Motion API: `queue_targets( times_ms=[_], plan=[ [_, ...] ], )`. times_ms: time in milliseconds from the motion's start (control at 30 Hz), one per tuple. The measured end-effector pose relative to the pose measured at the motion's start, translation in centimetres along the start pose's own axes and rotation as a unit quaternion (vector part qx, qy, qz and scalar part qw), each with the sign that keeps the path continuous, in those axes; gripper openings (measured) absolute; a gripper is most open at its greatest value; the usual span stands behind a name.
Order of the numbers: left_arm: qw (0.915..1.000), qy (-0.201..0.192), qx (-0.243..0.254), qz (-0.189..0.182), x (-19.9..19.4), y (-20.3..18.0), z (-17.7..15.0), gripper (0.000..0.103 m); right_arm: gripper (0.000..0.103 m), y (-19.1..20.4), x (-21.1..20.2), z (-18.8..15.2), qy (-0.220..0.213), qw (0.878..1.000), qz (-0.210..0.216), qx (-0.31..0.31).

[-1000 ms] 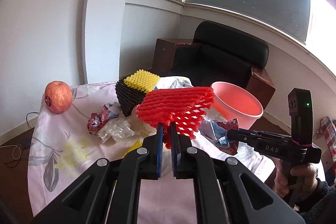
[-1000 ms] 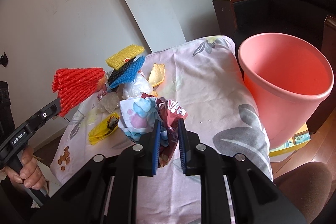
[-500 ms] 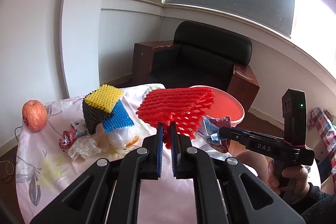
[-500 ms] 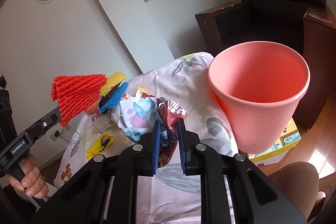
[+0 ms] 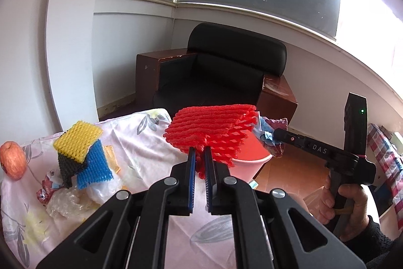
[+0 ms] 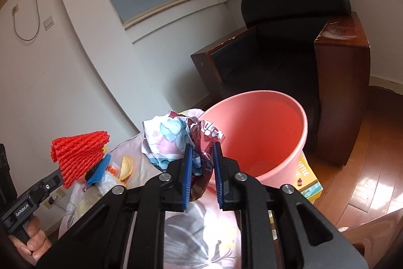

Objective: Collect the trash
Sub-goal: 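Carry the red net and wrapper over the pink bucket with both tools, then open both tools to drop the net and wrapper into the bucket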

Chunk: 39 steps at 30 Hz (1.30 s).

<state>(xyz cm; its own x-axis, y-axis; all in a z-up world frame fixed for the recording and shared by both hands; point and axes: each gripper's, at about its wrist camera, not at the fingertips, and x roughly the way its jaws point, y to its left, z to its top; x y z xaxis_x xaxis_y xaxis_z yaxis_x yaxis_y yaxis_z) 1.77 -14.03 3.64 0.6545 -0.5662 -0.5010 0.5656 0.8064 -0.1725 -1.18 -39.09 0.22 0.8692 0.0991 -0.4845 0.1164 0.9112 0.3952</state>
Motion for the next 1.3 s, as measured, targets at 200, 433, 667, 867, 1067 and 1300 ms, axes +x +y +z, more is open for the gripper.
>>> queue_targets(
  times_ms=[200, 433, 667, 867, 1067, 1300],
  plan=[
    [0.9996, 0.009, 0.011, -0.027, 4.0, -1.9, 1.5, 0.006, 0.017, -2.6, 1.1, 1.4, -0.016, 0.999, -0.047, 0.012],
    [0.9972, 0.050, 0.008, -0.055, 10.0, -4.0, 2.0, 0.006, 0.017, -4.1, 3.1, 1.2, -0.006, 0.997, -0.081, 0.016],
    [0.9952, 0.086, 0.002, -0.047, 14.7, -4.4, 1.5, 0.006, 0.017, -4.6, 4.6, 0.8, 0.012, 0.995, -0.102, 0.000],
    [0.9943, 0.103, 0.007, -0.029, 17.3, -4.4, 1.1, 0.007, 0.017, -4.8, 5.7, 0.9, 0.017, 0.994, -0.113, -0.001],
    [0.9942, 0.104, -0.013, -0.022, 17.9, -3.8, 1.1, 0.021, 0.018, -4.8, 6.4, 1.1, 0.032, 0.995, -0.098, 0.005],
    [0.9953, 0.093, -0.010, -0.024, 17.1, -3.6, 1.4, 0.029, 0.029, -4.9, 6.5, 0.9, 0.034, 0.995, -0.092, 0.015]
  ],
)
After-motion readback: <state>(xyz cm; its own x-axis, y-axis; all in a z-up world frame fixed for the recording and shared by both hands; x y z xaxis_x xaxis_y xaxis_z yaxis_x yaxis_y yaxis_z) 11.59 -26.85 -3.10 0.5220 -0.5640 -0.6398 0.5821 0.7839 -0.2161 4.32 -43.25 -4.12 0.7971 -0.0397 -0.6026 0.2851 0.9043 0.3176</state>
